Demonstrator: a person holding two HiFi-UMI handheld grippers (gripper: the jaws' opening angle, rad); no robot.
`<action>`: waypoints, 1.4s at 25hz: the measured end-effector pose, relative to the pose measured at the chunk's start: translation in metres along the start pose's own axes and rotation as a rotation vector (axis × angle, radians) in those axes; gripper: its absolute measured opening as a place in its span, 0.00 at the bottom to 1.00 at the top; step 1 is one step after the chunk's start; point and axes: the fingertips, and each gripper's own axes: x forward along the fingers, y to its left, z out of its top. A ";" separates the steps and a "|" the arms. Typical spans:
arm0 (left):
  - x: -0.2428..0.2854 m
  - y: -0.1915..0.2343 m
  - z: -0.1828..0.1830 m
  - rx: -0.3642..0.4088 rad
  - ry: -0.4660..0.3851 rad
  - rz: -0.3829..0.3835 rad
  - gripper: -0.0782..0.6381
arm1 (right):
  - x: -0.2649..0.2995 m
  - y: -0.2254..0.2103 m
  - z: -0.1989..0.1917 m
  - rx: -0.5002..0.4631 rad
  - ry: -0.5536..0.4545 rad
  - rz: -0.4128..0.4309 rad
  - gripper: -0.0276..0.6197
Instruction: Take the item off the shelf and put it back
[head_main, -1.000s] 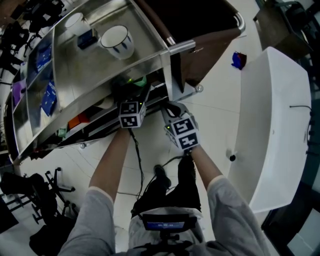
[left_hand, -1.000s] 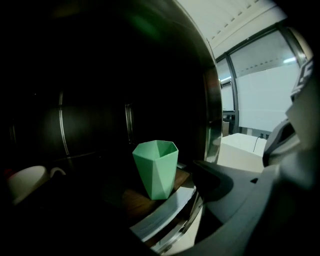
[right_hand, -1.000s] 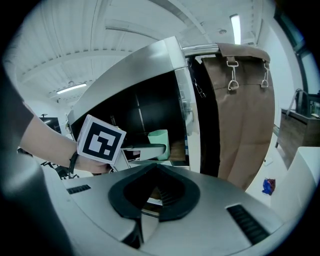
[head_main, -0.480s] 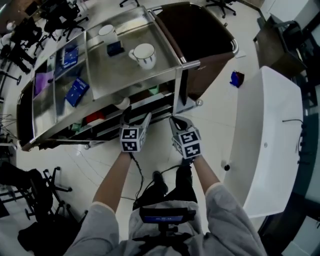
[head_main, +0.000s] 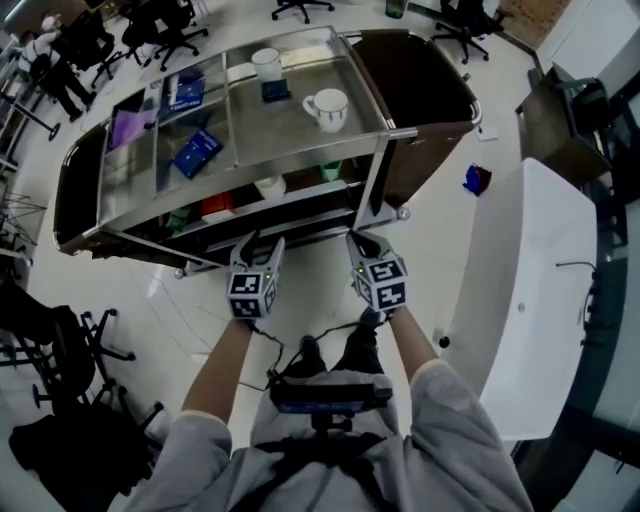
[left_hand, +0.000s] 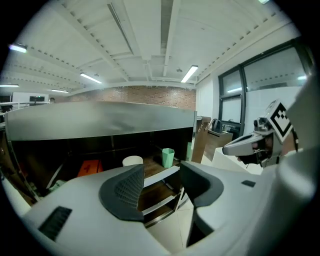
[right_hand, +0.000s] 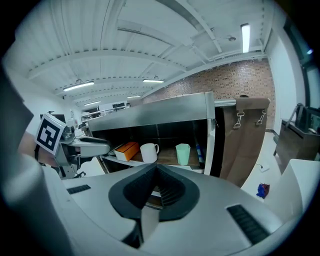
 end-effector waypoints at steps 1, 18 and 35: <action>-0.009 0.005 0.001 -0.008 -0.005 0.015 0.44 | -0.003 0.002 0.000 -0.002 -0.001 -0.002 0.06; -0.153 0.087 -0.047 -0.135 0.034 0.269 0.12 | -0.047 0.052 -0.016 0.015 -0.039 -0.009 0.06; -0.215 0.098 -0.090 -0.212 0.026 0.291 0.12 | -0.071 0.094 -0.040 0.001 -0.044 -0.002 0.06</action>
